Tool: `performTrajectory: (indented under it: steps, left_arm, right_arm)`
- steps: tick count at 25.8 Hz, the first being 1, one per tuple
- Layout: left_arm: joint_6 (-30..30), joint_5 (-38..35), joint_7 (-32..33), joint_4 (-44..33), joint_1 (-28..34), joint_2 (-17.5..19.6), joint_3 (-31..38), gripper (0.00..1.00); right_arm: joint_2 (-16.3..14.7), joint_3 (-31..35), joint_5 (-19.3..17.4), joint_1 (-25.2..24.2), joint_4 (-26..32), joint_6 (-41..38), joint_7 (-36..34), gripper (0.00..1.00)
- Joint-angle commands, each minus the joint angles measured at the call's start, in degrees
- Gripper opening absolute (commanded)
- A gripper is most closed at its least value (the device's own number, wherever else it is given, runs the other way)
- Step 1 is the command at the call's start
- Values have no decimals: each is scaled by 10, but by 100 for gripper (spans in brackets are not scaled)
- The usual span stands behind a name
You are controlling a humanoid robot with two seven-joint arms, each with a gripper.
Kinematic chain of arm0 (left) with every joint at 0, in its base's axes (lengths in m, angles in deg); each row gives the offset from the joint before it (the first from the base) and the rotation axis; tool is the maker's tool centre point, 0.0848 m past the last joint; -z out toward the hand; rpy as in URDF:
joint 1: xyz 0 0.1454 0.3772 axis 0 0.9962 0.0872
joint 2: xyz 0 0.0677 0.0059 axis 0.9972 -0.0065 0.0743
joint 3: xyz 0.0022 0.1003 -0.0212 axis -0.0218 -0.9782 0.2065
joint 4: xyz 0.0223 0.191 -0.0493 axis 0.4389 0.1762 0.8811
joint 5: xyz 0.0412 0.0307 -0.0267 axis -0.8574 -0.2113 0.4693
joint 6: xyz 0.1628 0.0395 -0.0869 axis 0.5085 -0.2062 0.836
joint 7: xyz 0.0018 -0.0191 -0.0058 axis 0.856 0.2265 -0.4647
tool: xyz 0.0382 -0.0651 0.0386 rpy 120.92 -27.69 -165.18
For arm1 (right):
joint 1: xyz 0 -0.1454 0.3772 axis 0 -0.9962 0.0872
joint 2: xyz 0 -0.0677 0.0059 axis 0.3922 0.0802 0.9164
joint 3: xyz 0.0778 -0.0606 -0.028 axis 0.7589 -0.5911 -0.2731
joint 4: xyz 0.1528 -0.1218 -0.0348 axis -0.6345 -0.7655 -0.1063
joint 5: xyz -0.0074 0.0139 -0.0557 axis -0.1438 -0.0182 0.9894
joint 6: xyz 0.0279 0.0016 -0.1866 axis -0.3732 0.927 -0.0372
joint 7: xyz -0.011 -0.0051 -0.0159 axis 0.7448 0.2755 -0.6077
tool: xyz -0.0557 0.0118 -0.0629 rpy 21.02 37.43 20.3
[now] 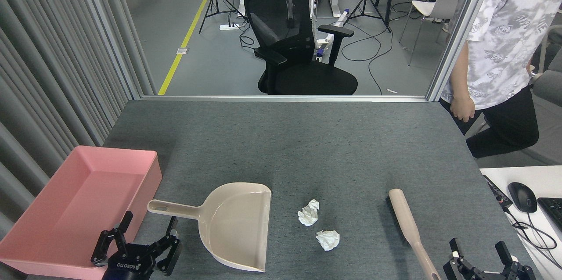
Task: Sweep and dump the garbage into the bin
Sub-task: 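Move the left gripper to the beige dustpan handle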
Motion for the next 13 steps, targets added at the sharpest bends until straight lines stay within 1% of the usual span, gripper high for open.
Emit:
performTrajectory:
  steps: [1,9,11,13]
  left_arm:
    - [0,1,-4,0,0,0,0,99]
    - [-2,8,-11,-1,-3,0,0,100]
    - [-2,32,-11,0,-2,-6,-2,100]
    - [0,82,-10,0,0,-17,-2,100]
  right_arm:
    - [0,0,0,0,0,0,0,99]
    - [0,0,0,0,0,-1,0,99]
    - [-1,0,0,-1,0,-1,0,99]
    - [-2,1,0,-1,0,-1,0,99]
